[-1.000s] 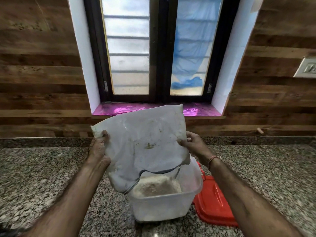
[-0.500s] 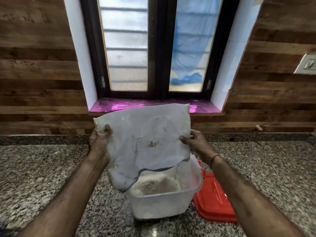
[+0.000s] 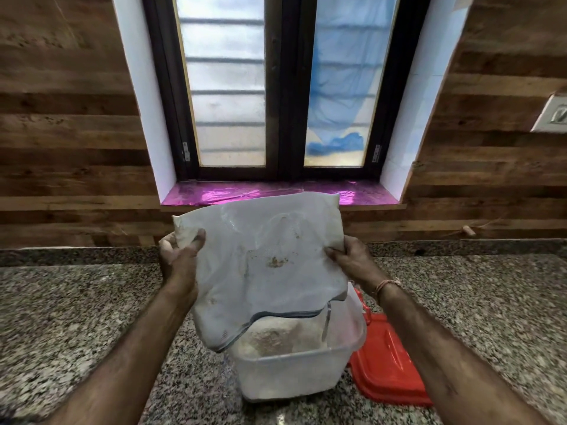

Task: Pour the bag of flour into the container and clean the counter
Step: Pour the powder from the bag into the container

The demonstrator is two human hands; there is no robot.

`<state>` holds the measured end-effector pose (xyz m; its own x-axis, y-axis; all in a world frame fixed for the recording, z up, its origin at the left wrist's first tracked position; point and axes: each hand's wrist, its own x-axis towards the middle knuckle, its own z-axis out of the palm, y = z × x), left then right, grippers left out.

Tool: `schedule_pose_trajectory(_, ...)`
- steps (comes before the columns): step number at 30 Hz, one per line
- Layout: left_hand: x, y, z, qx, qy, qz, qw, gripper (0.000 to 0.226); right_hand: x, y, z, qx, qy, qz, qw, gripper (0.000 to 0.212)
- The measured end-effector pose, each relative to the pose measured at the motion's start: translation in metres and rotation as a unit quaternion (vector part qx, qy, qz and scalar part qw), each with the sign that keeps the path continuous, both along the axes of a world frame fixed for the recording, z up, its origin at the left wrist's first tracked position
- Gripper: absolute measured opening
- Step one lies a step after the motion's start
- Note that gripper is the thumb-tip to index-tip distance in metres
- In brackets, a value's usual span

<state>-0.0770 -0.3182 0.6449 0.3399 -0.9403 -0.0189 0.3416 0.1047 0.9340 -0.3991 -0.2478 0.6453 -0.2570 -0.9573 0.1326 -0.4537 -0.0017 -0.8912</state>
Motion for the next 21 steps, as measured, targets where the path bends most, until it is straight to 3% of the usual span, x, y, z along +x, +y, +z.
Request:
schedule_pose_trajectory(2, 0.003, 0.000, 0.004, -0.023, -0.141, 0.006, 0.990, 0.072, -0.001, -0.003, 0.002, 0.003, 0.002, 0.014, 1.000, 0.010)
schedule_pose_trajectory(4, 0.003, 0.001, 0.013, -0.064, -0.335, 0.043, 0.939, 0.096, 0.000, -0.005, 0.006, 0.005, 0.006, 0.020, 1.000, 0.011)
schedule_pose_trajectory(6, -0.003, 0.004, 0.033, -0.131, -0.511, 0.120, 0.841, 0.094, -0.002, -0.008, 0.010, 0.002, 0.004, 0.027, 1.000, 0.017)
schedule_pose_trajectory(8, -0.012, 0.001, 0.055, -0.197, -0.611, 0.109, 0.759, 0.091, -0.002, -0.010, 0.016, -0.008, -0.001, 0.036, 0.999, 0.014)
schedule_pose_trajectory(11, -0.036, -0.008, 0.082, -0.158, -0.674, -0.045, 0.720, 0.082, 0.001, -0.008, 0.030, -0.031, 0.013, 0.066, 0.997, 0.007)
schedule_pose_trajectory(13, -0.048, -0.010, 0.097, -0.124, -0.665, -0.108, 0.728, 0.052, 0.003, -0.008, 0.036, -0.043, 0.028, 0.082, 0.995, 0.006)
schedule_pose_trajectory(15, -0.052, -0.010, 0.107, -0.141, -0.601, -0.106, 0.779, 0.015, 0.005, -0.004, 0.044, -0.055, 0.023, 0.095, 0.994, 0.018)
schedule_pose_trajectory(19, -0.048, -0.010, 0.104, -0.172, -0.512, -0.109, 0.835, 0.007, 0.002, 0.011, 0.044, -0.008, -0.040, 0.135, 0.990, 0.044)
schedule_pose_trajectory(21, -0.046, -0.009, 0.097, -0.169, -0.479, -0.096, 0.856, 0.005, 0.002, 0.016, 0.039, -0.024, -0.042, 0.098, 0.994, 0.069)
